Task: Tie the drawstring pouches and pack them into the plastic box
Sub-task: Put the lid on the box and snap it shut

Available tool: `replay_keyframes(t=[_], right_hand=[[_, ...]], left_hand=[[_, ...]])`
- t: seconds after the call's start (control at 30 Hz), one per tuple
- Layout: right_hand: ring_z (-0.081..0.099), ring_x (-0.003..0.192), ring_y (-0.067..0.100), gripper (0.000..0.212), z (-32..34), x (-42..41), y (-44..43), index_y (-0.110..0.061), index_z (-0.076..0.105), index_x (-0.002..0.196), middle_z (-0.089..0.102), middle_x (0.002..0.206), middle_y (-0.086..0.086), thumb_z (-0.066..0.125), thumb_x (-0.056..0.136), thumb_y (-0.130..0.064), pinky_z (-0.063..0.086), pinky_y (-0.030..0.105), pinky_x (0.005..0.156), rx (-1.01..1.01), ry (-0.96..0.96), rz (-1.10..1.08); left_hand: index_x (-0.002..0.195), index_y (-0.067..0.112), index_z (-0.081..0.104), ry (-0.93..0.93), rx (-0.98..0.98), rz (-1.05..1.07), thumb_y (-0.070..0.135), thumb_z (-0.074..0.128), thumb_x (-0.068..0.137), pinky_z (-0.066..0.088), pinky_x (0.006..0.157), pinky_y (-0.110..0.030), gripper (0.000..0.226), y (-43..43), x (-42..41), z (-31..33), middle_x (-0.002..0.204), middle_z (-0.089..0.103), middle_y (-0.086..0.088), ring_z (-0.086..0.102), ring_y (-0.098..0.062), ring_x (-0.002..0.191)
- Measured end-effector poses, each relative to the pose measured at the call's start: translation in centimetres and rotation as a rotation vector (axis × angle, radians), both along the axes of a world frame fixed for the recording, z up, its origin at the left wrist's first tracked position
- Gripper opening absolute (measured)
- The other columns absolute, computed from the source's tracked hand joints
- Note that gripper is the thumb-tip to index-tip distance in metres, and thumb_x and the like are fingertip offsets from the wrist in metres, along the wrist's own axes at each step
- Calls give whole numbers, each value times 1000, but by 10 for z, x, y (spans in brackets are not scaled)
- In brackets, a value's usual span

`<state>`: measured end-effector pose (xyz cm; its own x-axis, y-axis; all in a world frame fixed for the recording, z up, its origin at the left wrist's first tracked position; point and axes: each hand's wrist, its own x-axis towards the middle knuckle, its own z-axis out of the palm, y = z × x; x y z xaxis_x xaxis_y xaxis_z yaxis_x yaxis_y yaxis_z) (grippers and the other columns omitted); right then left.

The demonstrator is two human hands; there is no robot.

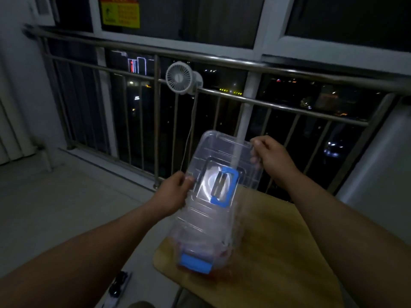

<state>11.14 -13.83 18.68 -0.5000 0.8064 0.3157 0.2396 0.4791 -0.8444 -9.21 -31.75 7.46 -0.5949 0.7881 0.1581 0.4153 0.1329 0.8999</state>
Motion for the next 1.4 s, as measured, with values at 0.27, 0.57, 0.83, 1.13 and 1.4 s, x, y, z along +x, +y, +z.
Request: replay_keyframes(t=[0.27,0.57,0.83,1.13,1.4], right_hand=[[64,84,22,10,-109,-59,40,-26,63,98,69,101,8,54,102,-29,50,33,73,-126,-233,0],[62,82,24,21,-173,-72,68,-19,65,92,68,97,8,47,100,-27,43,31,65,-85,-517,-93],[58,83,20,23,-191,-73,69,-21,54,111,60,99,3,39,108,-38,43,32,67,25,-684,-59],[61,103,25,41,-180,-64,67,-23,43,139,59,122,8,39,105,-46,53,40,86,113,-995,41],[65,94,23,75,-188,20,80,-14,57,134,66,122,10,33,98,-75,56,38,84,-212,-848,-120]], left_hand=[[79,17,50,125,-257,100,46,44,107,52,76,-37,41,-6,-2,-52,90,68,-15,67,-34,84],[90,11,53,222,-445,102,41,37,109,42,79,-31,39,27,-9,-93,102,63,-19,61,-34,96],[104,16,54,345,-590,85,54,26,108,48,80,-34,47,19,-6,-106,102,63,-7,57,-22,85],[111,18,44,383,-587,-47,52,22,109,44,76,-34,41,18,-6,-107,97,55,-2,55,-19,83],[103,20,49,700,-562,-312,61,26,106,43,75,-38,47,86,-23,-92,97,64,-8,59,-26,86]])
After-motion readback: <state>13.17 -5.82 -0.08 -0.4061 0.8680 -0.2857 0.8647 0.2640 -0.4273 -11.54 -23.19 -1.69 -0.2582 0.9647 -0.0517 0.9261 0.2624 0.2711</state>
